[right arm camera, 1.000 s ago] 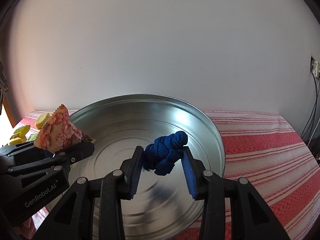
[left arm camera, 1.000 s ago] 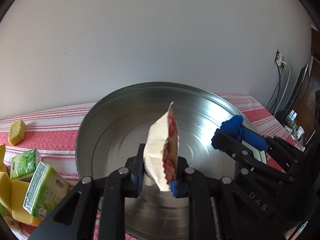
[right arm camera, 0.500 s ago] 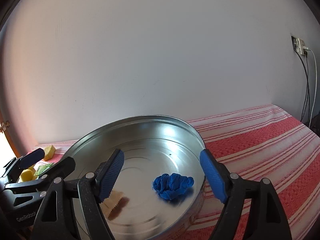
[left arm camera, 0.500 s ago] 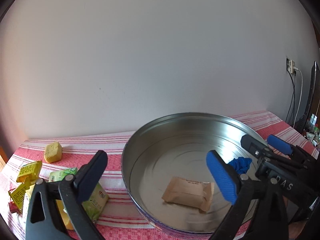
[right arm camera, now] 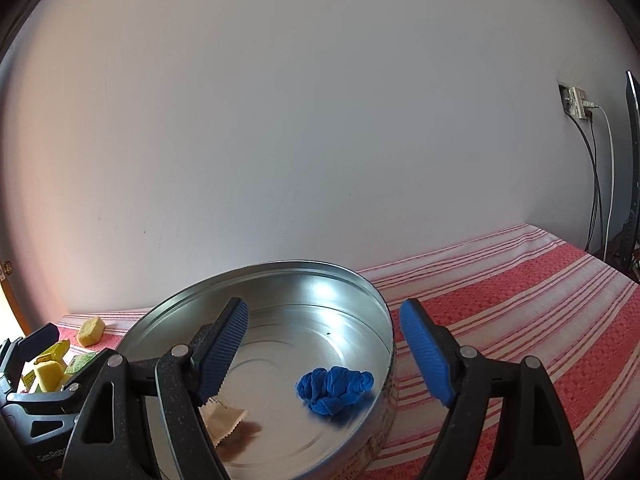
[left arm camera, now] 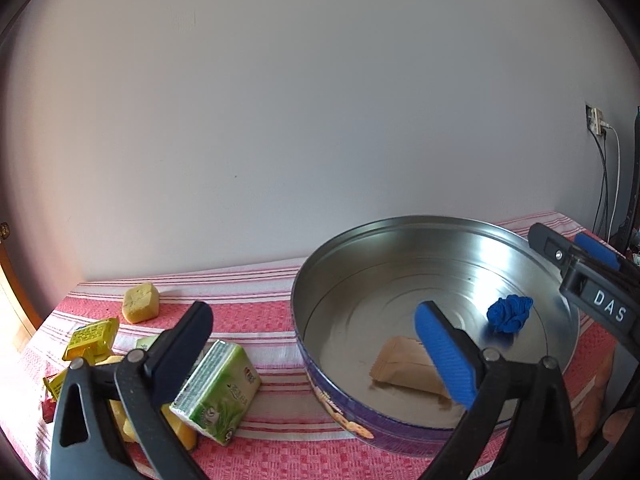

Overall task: Organize objects
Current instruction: 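Drop the blue cloth into the tin with the right gripper while the left gripper drops the pastry bag, then move both grippers back to the pile of snacks beside the tin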

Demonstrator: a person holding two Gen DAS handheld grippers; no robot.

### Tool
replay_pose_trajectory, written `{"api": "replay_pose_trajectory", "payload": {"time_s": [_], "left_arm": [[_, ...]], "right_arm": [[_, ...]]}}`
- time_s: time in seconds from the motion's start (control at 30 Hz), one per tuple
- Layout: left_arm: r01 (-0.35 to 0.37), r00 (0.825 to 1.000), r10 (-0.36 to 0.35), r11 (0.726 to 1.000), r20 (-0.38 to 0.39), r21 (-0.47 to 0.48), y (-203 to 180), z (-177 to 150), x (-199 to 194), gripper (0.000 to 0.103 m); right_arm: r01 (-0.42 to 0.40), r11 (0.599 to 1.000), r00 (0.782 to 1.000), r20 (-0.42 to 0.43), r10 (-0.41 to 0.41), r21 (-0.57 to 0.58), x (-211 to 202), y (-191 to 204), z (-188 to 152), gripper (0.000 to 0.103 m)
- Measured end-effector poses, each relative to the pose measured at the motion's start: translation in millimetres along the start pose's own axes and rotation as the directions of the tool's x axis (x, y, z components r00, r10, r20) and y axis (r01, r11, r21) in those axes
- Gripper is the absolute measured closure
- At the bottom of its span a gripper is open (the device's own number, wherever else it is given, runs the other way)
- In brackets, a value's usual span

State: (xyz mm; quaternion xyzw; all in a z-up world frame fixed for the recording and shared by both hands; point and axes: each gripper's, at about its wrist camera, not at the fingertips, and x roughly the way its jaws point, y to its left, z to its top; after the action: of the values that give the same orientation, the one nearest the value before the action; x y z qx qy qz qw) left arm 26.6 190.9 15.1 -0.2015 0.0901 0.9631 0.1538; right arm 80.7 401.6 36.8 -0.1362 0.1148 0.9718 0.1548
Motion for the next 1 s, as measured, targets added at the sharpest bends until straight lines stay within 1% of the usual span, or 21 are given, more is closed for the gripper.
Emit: {"api": "replay_pose_trajectory", "payload": {"time_s": [0.17,0.3,0.57,0.6,0.73,1.0], "left_arm": [[-0.027,1.000,0.027,1.000,0.002,-0.012,9,-4,-1,0.001],[-0.041,0.999,0.041,0.999,-0.002,-0.023,16,-7,-3,0.001],[-0.054,0.998,0.053,0.997,-0.013,-0.050,34,-13,-11,0.001],[-0.055,0.998,0.054,0.997,-0.016,-0.052,32,-14,-5,0.001],[-0.066,0.998,0.064,0.996,-0.026,-0.056,38,-17,-2,0.001],[-0.083,0.996,0.081,0.994,-0.041,-0.065,58,-24,-7,0.001]], "right_arm": [[0.022,1.000,0.999,0.039,-0.021,-0.023,-4,4,-2,0.023],[0.019,1.000,0.999,0.042,-0.018,-0.013,-4,5,-3,0.023],[0.055,0.998,0.997,0.062,-0.054,-0.009,-10,6,-4,0.023],[0.061,0.998,0.996,0.065,-0.061,-0.006,-11,6,-4,0.023],[0.075,0.997,0.995,0.068,-0.076,0.012,-15,6,-6,0.023],[0.078,0.997,0.994,0.074,-0.077,-0.005,-25,21,-12,0.023]]}}
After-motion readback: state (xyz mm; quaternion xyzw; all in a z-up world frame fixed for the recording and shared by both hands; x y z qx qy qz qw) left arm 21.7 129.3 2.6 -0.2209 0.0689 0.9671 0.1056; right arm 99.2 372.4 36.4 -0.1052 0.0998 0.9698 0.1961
